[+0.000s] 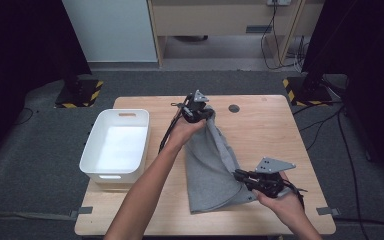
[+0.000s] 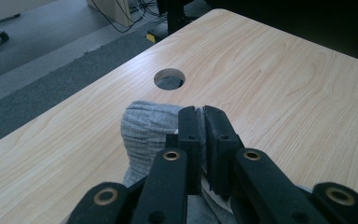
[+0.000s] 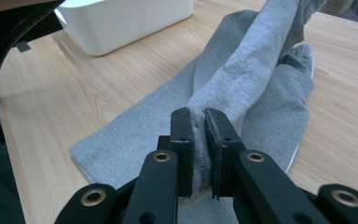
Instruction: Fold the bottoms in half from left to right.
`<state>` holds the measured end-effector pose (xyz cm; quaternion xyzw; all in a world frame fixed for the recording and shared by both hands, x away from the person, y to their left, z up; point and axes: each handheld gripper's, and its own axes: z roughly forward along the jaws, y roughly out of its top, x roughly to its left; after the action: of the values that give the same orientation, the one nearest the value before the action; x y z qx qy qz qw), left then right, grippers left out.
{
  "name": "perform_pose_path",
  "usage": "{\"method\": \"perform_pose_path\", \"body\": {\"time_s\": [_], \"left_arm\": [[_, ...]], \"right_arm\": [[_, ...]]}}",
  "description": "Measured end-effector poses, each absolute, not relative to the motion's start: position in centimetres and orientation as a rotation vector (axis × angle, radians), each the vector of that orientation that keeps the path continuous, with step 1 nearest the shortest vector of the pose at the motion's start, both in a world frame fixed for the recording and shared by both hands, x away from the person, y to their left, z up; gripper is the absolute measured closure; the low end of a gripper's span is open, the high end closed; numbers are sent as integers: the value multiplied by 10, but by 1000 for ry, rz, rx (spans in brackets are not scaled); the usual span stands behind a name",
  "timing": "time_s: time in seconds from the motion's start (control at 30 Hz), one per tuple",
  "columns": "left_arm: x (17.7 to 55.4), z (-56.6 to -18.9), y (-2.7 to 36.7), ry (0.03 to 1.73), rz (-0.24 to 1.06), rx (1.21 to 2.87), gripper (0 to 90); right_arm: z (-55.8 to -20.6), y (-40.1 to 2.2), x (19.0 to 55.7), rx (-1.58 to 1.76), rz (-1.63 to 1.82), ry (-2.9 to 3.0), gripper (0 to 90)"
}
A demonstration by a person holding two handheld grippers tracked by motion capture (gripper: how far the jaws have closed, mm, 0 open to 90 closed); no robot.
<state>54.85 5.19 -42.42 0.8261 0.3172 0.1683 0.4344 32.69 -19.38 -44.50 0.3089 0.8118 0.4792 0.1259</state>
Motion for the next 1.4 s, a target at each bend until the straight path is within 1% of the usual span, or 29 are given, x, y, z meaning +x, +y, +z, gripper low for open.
{"method": "perform_pose_path", "body": {"time_s": [0.4, 0.73, 1.07, 1.4], "left_arm": [[548, -442, 42, 793, 393, 2080, 857], [544, -444, 33, 783, 409, 2098, 856], [543, -456, 21, 768, 418, 2135, 854], [543, -472, 23, 778, 408, 2110, 852]], "right_arm": [[-465, -205, 326, 954, 1339, 2399, 820], [-474, -218, 327, 978, 1329, 2401, 815], [-492, -229, 327, 1034, 1308, 2406, 810], [-501, -233, 327, 1053, 1288, 2416, 802]]}}
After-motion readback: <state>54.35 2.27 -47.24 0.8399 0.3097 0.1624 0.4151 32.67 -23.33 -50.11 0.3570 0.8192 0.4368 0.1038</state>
